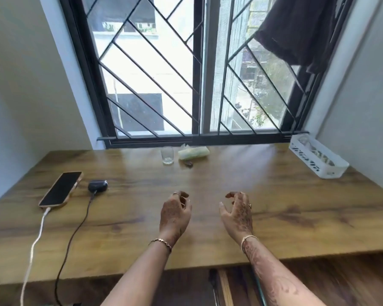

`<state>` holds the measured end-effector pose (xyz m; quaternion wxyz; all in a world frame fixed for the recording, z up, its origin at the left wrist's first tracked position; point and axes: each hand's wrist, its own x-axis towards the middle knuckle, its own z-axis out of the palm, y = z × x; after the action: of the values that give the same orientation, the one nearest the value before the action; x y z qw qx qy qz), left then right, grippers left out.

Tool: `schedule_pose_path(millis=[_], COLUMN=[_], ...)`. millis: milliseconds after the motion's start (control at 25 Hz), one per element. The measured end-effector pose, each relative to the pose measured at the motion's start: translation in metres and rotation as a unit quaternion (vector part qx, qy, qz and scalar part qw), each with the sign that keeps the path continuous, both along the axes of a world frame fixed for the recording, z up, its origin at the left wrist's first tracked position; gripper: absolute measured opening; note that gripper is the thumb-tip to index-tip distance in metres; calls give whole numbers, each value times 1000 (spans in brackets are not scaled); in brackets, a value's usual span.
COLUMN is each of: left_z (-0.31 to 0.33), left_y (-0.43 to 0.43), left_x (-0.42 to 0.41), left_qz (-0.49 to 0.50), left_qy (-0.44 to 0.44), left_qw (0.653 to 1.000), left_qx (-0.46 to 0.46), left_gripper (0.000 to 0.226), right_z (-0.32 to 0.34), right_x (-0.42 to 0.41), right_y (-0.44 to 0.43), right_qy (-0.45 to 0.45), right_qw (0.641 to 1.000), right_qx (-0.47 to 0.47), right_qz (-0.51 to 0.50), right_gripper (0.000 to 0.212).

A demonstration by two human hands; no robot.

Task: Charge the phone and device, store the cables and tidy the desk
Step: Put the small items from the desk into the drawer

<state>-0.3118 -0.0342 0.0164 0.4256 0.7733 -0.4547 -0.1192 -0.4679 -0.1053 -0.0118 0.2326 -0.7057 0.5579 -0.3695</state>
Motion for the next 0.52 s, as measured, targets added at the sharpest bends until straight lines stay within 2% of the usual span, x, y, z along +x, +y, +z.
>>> schedule_pose_path(millis=[200,520], left_z=[-9,-27], left_y=[-64,-178], left_x=[69,129], left_qz=[-54,-166], left_qy=[30,-25], left_qw=[998,985], left_qx=[9,41], left_gripper=[19,43], right_z=[-6,-31], right_x=[74,156], right_y=[-62,-163], right_qy=[21,60], right_qw=[1000,997], right_qx=[17,47], right_qz=[2,-19], right_gripper=[37,58])
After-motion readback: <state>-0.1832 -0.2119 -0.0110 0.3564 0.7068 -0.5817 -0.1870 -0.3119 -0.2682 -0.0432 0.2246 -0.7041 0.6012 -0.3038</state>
